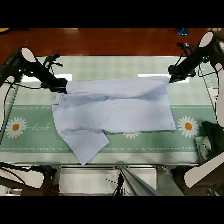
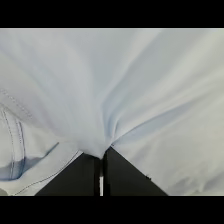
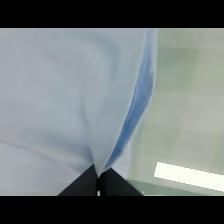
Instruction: Fold the shirts.
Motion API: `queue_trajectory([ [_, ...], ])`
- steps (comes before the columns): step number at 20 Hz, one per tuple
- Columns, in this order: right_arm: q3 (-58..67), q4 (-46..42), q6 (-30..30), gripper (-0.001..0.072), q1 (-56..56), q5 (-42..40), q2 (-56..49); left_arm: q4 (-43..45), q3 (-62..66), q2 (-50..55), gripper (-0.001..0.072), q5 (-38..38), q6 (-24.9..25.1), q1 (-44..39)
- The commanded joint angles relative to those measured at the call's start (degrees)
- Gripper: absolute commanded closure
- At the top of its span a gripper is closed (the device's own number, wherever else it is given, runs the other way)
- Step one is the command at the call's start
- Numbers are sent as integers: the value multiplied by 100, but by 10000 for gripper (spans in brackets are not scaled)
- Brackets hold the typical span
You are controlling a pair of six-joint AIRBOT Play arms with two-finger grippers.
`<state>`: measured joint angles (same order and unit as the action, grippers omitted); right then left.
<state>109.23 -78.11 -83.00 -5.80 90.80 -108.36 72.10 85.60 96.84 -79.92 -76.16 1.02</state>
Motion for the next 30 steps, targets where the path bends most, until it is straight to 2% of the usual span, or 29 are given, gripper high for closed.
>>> queue_trajectory([
  [1,-92,63,-15,702,-4,-24,0,94,-2,122,683,-181,-20,-4],
  [3,-92,181,-57,701,-4,-92,-4,107,0,146,677,-184,-17,7],
  [4,-92,197,-59,696,-9,-90,-2,127,0,146,577,-184,-17,39],
  [5,-92,197,-46,597,-9,-74,15,136,11,131,373,-240,-17,96],
  [6,-90,164,46,497,-31,37,55,170,48,98,297,-365,-17,177],
  [7,-90,83,190,454,-63,251,140,166,105,26,297,-518,-17,304],
  [10,-92,-525,341,449,-225,1141,566,142,192,-428,297,-922,-17,776],
  [12,-92,-577,286,429,-479,1543,938,118,90,-839,296,-1261,-28,1078],
  [14,-92,-981,258,430,-721,1593,1344,-402,-431,-1447,169,-1084,-85,1443],
  [15,-94,-1054,267,430,-850,1587,1510,-603,-813,-1770,169,-916,-83,1635],
  [18,-376,-769,310,429,-1252,1504,1878,-682,-2310,-2677,169,-619,22,2059],
  [21,-1346,-251,566,322,-1515,1252,2168,-837,-3775,-3250,169,-483,223,2146],
  [26,-2754,599,933,320,-1635,264,2459,-1091,-5252,-3534,169,-160,372,2144],
  [30,-2973,1084,981,322,-1628,-304,2490,-1331,-5930,-3532,170,332,369,2085],
])
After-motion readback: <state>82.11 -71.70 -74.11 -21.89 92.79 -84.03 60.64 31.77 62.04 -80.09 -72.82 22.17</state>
